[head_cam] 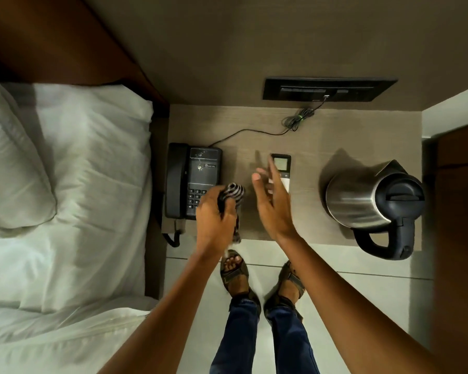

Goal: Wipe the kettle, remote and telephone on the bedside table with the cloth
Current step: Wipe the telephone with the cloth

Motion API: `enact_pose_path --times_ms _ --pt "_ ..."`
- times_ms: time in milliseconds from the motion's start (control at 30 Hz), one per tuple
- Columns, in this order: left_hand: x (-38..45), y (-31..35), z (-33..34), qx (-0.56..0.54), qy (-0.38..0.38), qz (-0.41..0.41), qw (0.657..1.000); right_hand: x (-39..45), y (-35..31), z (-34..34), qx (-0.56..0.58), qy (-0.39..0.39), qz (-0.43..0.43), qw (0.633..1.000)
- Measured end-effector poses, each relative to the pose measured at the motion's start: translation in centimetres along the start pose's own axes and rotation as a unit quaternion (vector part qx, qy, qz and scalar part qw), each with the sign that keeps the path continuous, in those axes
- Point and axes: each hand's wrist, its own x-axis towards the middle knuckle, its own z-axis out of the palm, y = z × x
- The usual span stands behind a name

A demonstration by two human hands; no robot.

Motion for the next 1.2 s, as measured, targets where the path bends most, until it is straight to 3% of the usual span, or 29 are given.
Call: enact_pose_path --times_ms 67,233,400,500,633,733,800,867,1100,1200 --pt "0.8 0.2 -1.3 0.085 0.011 0.056 0.995 0.5 -1.6 1.8 0.055 -0.064 0.034 0.996" --pt "6.2 1.2 -3.8 0.177 0.127 0.101 0.971 2.6 -2.9 6.1 0.118 -0.087 0.118 0.982" --pt "10.8 0.4 -3.1 0.327 0.051 0.048 0.942 3.6 -3.2 8.4 0.019 -0.065 0.102 0.992" --pt "8.0 -1.3 -2.8 0.311 0.012 0.092 0.946 3.6 -2.7 8.4 0.062 -0.058 0.139 0.987" --pt "2.7 -3.4 -3.8 0.276 0.003 0.032 0.961 3.5 -2.9 7.7 0.047 -0.078 0.139 0.986" --pt "5.7 -2.4 -4.1 0.251 0.038 0.046 0.966 3.6 -2.8 7.9 0.113 -0.062 0.169 0.977" --pt "8.9 -1.1 -3.8 0.287 0.063 0.082 0.952 3.5 -2.8 8.1 0.144 -0.048 0.192 0.970" --pt "10.7 -0.9 -3.3 0.331 0.035 0.108 0.937 3.4 -3.1 8.1 0.133 -0.048 0.193 0.971" --pt "1.1 -5.2 -4.0 0.264 0.004 0.036 0.964 3.2 -3.8 7.9 0.074 -0.060 0.147 0.984" --pt "3.0 -3.9 -4.3 0.247 0.032 0.041 0.968 3.2 -3.3 7.8 0.100 -0.061 0.147 0.982"
